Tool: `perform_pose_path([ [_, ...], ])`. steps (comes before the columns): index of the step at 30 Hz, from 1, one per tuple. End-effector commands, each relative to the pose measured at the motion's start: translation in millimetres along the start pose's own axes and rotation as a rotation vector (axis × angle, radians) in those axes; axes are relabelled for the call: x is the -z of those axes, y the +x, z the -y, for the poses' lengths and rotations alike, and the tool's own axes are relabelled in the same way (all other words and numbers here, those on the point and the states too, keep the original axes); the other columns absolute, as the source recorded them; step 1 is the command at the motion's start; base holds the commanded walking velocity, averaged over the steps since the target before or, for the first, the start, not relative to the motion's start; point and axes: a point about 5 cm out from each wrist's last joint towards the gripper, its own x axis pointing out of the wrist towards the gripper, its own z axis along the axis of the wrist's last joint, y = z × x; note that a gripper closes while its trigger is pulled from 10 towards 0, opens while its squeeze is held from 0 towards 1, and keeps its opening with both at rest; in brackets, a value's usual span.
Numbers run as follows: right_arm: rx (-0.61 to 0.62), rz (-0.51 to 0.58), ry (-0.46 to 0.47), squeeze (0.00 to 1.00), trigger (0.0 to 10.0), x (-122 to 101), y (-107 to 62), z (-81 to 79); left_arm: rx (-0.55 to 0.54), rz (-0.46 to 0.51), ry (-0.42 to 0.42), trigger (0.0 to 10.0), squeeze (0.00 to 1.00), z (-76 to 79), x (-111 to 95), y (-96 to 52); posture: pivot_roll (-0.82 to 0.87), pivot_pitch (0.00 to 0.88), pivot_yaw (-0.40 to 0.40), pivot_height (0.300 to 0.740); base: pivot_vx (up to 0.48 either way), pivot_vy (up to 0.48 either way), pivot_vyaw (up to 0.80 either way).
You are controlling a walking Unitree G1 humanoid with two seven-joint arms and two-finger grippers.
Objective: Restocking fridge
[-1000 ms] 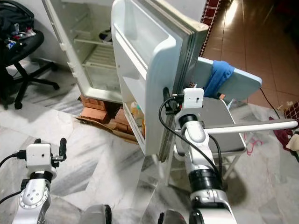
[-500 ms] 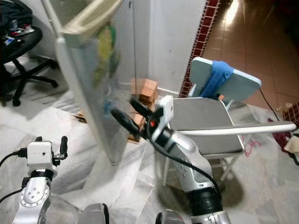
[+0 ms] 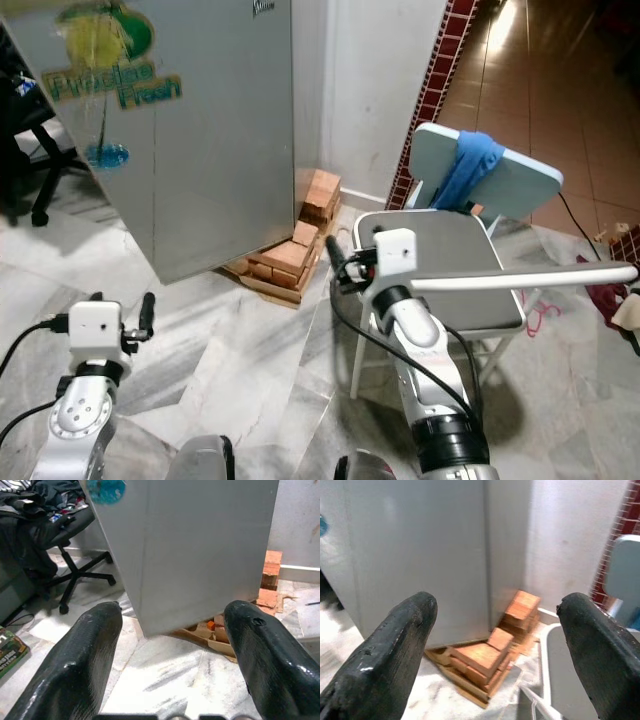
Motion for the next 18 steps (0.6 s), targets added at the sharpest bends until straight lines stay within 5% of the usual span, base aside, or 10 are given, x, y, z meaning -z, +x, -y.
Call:
perform_pose_path([
  [1, 0.037, 0.023, 0.020, 0.00, 10.0, 1, -4.1, 3.7, 0.013, 0.003, 0.018, 10.0, 0.00, -2.8, 0, 4.1, 0.08, 0.069, -0.027, 0.740, 0.000, 0.480, 0.00],
  [6, 0.084, 0.015, -0.005, 0.00, 10.0, 2, -6.9, 5.8, 0.008, 0.037, 0.039, 10.0, 0.00, -6.2, -9, 17.9, 0.07, 0.063, -0.020, 0.740, 0.000, 0.480, 0.00],
  [13, 0.114, 0.017, -0.020, 0.00, 10.0, 2, -8.6, 12.0, 0.024, 0.045, 0.073, 10.0, 0.00, -7.6, -8, 15.8, 0.06, 0.066, -0.017, 0.740, 0.000, 0.480, 0.00],
  [18, 0.100, 0.028, -0.006, 0.00, 10.0, 1, -8.5, 12.5, -0.034, 0.003, 0.088, 10.0, 0.00, -22.0, -3, 20.8, 0.07, 0.061, -0.015, 0.740, 0.000, 0.466, 0.00],
])
